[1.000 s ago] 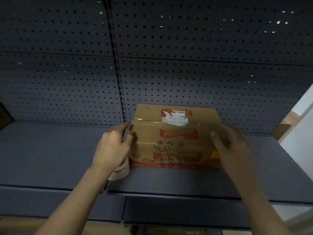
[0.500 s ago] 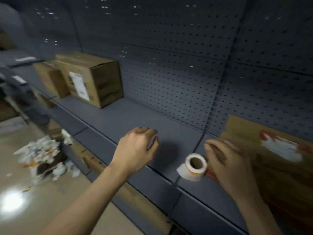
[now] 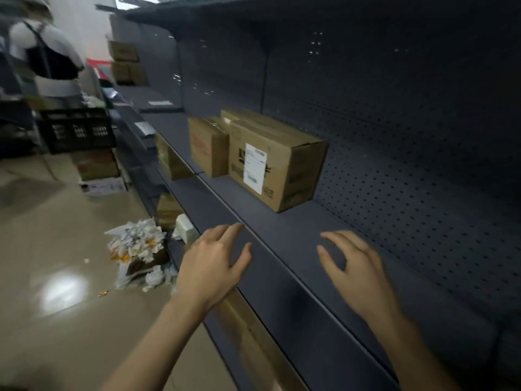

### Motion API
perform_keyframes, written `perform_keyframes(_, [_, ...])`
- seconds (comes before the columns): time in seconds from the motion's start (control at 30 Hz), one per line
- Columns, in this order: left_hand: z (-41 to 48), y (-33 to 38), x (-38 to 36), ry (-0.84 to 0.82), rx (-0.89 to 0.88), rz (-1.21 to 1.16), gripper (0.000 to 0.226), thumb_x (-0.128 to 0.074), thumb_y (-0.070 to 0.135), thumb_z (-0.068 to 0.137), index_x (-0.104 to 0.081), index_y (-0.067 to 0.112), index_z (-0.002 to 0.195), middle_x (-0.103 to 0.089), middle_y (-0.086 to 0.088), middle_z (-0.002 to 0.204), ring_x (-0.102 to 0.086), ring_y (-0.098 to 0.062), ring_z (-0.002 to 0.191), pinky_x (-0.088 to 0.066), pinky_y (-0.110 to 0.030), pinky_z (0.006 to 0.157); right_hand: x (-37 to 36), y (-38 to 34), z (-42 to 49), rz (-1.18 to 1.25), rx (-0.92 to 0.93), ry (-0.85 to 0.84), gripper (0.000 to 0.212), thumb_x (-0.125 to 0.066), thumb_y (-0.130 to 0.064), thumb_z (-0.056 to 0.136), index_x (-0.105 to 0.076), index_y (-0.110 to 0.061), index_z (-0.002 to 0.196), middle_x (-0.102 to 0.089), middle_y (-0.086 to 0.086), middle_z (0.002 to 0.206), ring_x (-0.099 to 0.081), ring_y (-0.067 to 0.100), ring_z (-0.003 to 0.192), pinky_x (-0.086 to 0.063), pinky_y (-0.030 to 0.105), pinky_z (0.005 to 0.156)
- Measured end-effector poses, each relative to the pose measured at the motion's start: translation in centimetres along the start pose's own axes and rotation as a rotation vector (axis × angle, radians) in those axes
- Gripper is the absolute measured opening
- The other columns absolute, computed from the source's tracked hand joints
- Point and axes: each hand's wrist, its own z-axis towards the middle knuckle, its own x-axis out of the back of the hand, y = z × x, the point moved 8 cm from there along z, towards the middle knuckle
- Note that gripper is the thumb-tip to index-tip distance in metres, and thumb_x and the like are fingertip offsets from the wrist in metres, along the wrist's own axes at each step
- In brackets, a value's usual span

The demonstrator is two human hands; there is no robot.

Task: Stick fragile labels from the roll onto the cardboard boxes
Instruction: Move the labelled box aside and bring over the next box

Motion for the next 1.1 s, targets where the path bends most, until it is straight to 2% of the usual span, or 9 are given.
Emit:
perform_keyframes(0.27, [2.5,-12.0,2.6,0.041,0.149,0.1,0.056,-0.035,0.052,0.093,-0.058,0.02,0.132,-0.067,0.0,0.118,-0.062,-0.023,0.107,-0.051,-0.035,0.082,-9.1,-7.1,8.3,0.008,0.125,-0.066,0.039,-0.056,-0.039,0.095,-0.064,-0.018,0.127,-0.061,-0.003,0.125,-0.055,0.019,0.116,-0.049,0.047,0.097])
perform_keyframes(0.4, [4.2,-16.7,2.9,0.053,0.226,0.121,0.053,-0.032,0.054,0.092,-0.059,0.023,0.126,-0.067,0.001,0.115,-0.061,-0.025,0.105,-0.053,-0.038,0.081,-14.1,-9.8,11.9,0.044,0.164,-0.102,0.038,-0.057,-0.038,0.095,-0.064,-0.019,0.127,-0.061,-0.004,0.126,-0.055,0.018,0.118,-0.048,0.043,0.098])
perform_keyframes(0.57, [7.9,-21.1,3.3,0.098,0.286,0.191,0.055,-0.033,0.054,0.09,-0.06,0.022,0.127,-0.068,-0.002,0.116,-0.061,-0.027,0.109,-0.051,-0.037,0.077,-19.8,-12.2,17.2,0.101,0.222,-0.127,0.037,-0.059,-0.035,0.095,-0.064,-0.016,0.126,-0.063,-0.001,0.123,-0.058,0.021,0.115,-0.049,0.044,0.097])
perform_keyframes(0.7, [13.2,-23.5,3.0,0.119,0.262,0.241,0.042,-0.042,0.048,0.092,-0.061,0.022,0.119,-0.068,0.0,0.108,-0.062,-0.025,0.101,-0.047,-0.033,0.071,-22.5,-13.0,22.5,0.121,0.255,-0.109,0.038,-0.059,-0.036,0.095,-0.063,-0.017,0.128,-0.063,-0.002,0.123,-0.057,0.02,0.115,-0.049,0.043,0.098])
perform_keyframes(0.87, [20.6,-24.9,1.5,0.096,0.174,0.306,0.049,-0.042,0.049,0.093,-0.061,0.017,0.125,-0.068,-0.003,0.116,-0.061,-0.025,0.108,-0.052,-0.035,0.078,-24.0,-12.3,28.5,0.13,0.243,-0.074,0.035,-0.06,-0.033,0.095,-0.063,-0.017,0.126,-0.064,-0.002,0.12,-0.057,0.019,0.113,-0.049,0.038,0.096])
perform_keyframes(1.0, [25.3,-25.6,-0.5,0.064,0.117,0.234,0.053,-0.039,0.049,0.094,-0.059,0.016,0.13,-0.067,-0.005,0.118,-0.058,-0.027,0.111,-0.05,-0.038,0.086,-24.2,-11.2,31.5,0.115,0.208,-0.03,0.036,-0.06,-0.032,0.094,-0.063,-0.016,0.127,-0.064,0.0,0.119,-0.058,0.018,0.111,-0.051,0.033,0.088])
perform_keyframes(1.1, [28.5,-25.5,-2.0,0.063,0.071,0.16,0.054,-0.04,0.049,0.094,-0.057,0.016,0.133,-0.066,-0.005,0.12,-0.056,-0.026,0.114,-0.05,-0.039,0.088,-23.5,-10.4,33.0,0.091,0.185,0.061,0.04,-0.053,-0.038,0.093,-0.065,-0.017,0.124,-0.065,-0.001,0.115,-0.06,0.018,0.106,-0.052,0.033,0.085])
